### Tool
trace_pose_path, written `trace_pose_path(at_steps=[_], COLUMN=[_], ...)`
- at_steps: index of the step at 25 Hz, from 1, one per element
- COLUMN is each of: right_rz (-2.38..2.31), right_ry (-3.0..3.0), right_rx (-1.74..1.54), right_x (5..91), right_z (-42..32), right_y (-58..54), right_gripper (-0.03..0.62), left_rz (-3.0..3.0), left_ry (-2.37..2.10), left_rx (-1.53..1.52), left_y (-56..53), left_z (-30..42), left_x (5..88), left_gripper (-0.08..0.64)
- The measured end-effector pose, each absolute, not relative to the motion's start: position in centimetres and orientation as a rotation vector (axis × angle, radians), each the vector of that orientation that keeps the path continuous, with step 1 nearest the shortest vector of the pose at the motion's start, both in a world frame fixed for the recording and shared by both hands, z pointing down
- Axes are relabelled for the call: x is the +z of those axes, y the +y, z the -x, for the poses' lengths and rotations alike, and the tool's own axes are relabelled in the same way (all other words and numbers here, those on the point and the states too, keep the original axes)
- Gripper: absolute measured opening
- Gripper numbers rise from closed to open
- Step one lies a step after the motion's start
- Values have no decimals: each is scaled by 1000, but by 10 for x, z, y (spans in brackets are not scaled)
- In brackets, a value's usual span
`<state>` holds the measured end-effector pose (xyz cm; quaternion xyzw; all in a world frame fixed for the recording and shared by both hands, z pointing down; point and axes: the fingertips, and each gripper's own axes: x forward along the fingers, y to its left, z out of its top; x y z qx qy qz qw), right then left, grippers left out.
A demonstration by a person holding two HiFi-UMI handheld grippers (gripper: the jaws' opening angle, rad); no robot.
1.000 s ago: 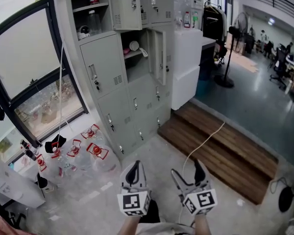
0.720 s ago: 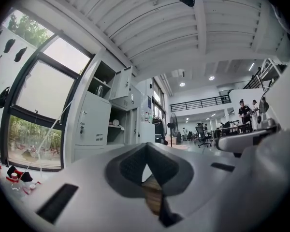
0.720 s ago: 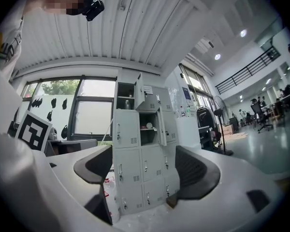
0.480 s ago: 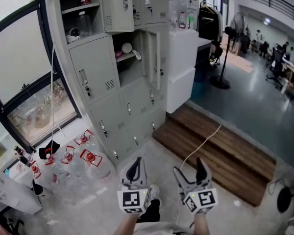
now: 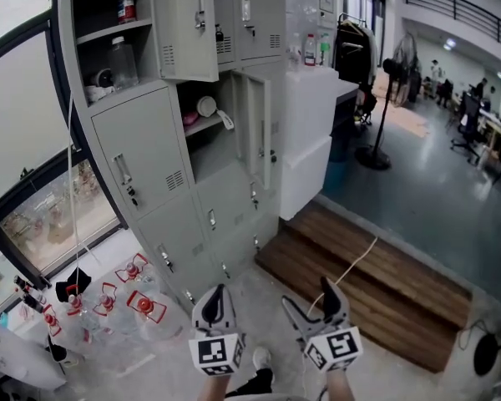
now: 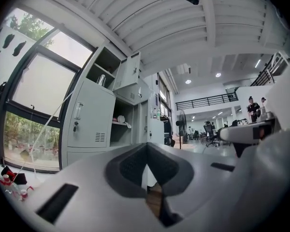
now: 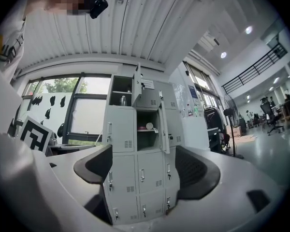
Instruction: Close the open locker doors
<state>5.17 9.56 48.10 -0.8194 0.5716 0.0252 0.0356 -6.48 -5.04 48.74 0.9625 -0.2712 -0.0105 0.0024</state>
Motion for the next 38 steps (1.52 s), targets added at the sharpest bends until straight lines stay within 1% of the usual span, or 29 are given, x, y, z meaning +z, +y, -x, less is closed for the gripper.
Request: trace_pose_path(at_steps=[5, 8, 15, 19, 23, 31, 38], right_rz=[2529, 2515, 2430, 2390, 2340, 2185, 2058], right_ry=[1830, 1892, 2041, 2074, 2146, 2256, 2314], right_rx=[75, 82, -11, -16, -38, 18, 49], right_x=[473, 469, 470, 473, 478, 462, 449], right_z=[-99, -119, -136, -139, -134, -128, -144], right_y=[34, -14, -94, -116, -133, -168, -184], right_gripper=[385, 385, 385, 385, 385, 385, 385], left_rz=[-3058, -3050, -3011, -2983, -2923, -2841, -2798], left_ry=[-935, -977, -987, -1034, -1126, -1360, -1498], left_rx=[2, -43, -40, -36, -16, 10, -8], left_y=[-105, -138, -191, -210, -227, -252, -253], left_z=[21, -5, -39, -37, -19, 12, 6], left_x=[485, 478, 483, 485, 491, 489, 472], left_gripper=[5, 5, 5, 5, 5, 5, 5])
